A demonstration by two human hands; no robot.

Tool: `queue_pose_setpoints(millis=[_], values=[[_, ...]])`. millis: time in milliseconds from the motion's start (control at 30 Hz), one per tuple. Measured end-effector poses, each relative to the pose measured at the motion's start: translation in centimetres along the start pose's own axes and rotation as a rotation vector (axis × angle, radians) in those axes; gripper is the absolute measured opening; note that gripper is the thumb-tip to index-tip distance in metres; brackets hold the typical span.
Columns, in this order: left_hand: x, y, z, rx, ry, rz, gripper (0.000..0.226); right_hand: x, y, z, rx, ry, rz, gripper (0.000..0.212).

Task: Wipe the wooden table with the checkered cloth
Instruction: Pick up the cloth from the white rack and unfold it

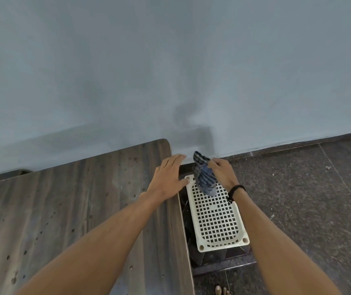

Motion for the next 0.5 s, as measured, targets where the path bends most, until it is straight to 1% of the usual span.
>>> queue_pose_setpoints(millis=[67, 100, 133, 200, 233, 300, 367, 500], values=[[-0.3, -1.2, -0.2, 0.019, -0.021, 0.283, 0.083, 3.1, -0.2, 0.7, 0.065, -0.079, -0.18, 0.035], [-0.4, -1.9, -0.1, 0.024, -0.041, 0.434, 0.083, 4.6, -0.2, 1.3, 0.106, -0.099, -0.24, 0.026], [-0.5, -2.6, 0.0, 0.037, -0.061, 0.588, 0.08, 5.9, 0.0, 1.8, 0.157, -0.12, -0.296, 0.019], [-0.7, -3.6, 0.3, 0.123, -0.07, 0.885, 0.063, 8.0, 0.7, 2.7, 0.253, -0.138, -0.381, 0.032], [-0.8, -3.9, 0.5, 0.176, -0.062, 0.988, 0.053, 8.9, 1.1, 3.1, 0.288, -0.142, -0.405, 0.033], [-0.7, -4.8, 1.2, 0.224, -0.049, 1.068, 0.038, 10.3, 1.9, 3.8, 0.339, -0.144, -0.394, 0.033], [-0.2, -5.7, 1.7, 0.196, -0.056, 1.084, 0.03, 11.5, 2.4, 4.5, 0.332, -0.134, -0.329, 0.031], [0.6, -6.9, 3.2, 0.098, -0.027, 1.1, 0.03, 13.9, 4.0, 5.7, 0.308, -0.149, -0.121, 0.023]])
Point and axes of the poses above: each hand's wrist, its own z-axis away from the middle knuckle, its own y-axis out of the palm, x = y × z, the point moved 7 cm from there along -z, towards the middle knuckle, and after that the axes turned 12 degrees about x, right-handed, at the moved point
